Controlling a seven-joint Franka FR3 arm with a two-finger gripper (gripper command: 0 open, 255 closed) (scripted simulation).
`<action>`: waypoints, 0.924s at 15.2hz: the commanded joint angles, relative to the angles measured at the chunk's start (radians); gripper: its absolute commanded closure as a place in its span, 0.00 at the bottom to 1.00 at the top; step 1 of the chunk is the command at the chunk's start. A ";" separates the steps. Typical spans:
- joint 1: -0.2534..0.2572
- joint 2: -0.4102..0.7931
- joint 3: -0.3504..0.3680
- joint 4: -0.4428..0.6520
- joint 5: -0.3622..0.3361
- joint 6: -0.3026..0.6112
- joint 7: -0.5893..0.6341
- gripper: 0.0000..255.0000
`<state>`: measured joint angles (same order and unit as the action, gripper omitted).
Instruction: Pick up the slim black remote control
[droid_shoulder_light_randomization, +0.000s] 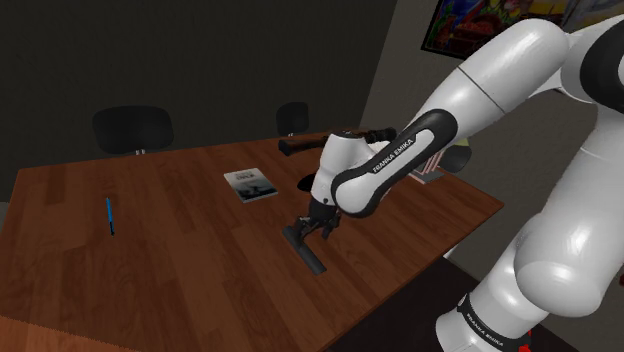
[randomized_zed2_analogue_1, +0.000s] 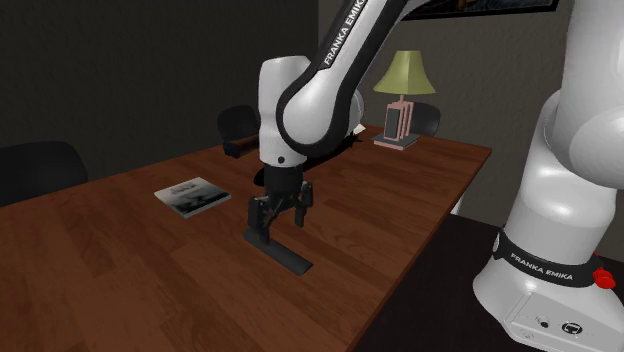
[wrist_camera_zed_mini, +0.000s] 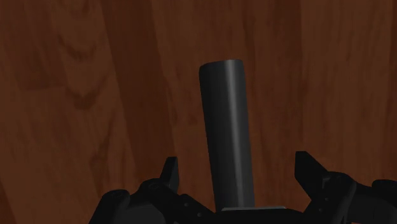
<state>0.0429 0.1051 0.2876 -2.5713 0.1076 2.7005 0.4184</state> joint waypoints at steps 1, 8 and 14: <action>0.008 0.047 -0.004 0.007 -0.022 0.039 0.024 0.00; 0.023 0.134 -0.026 0.014 -0.061 0.118 0.047 0.00; 0.024 0.137 -0.027 0.011 -0.062 0.124 0.048 1.00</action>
<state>0.0641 0.2325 0.2583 -2.5621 0.0466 2.8185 0.4674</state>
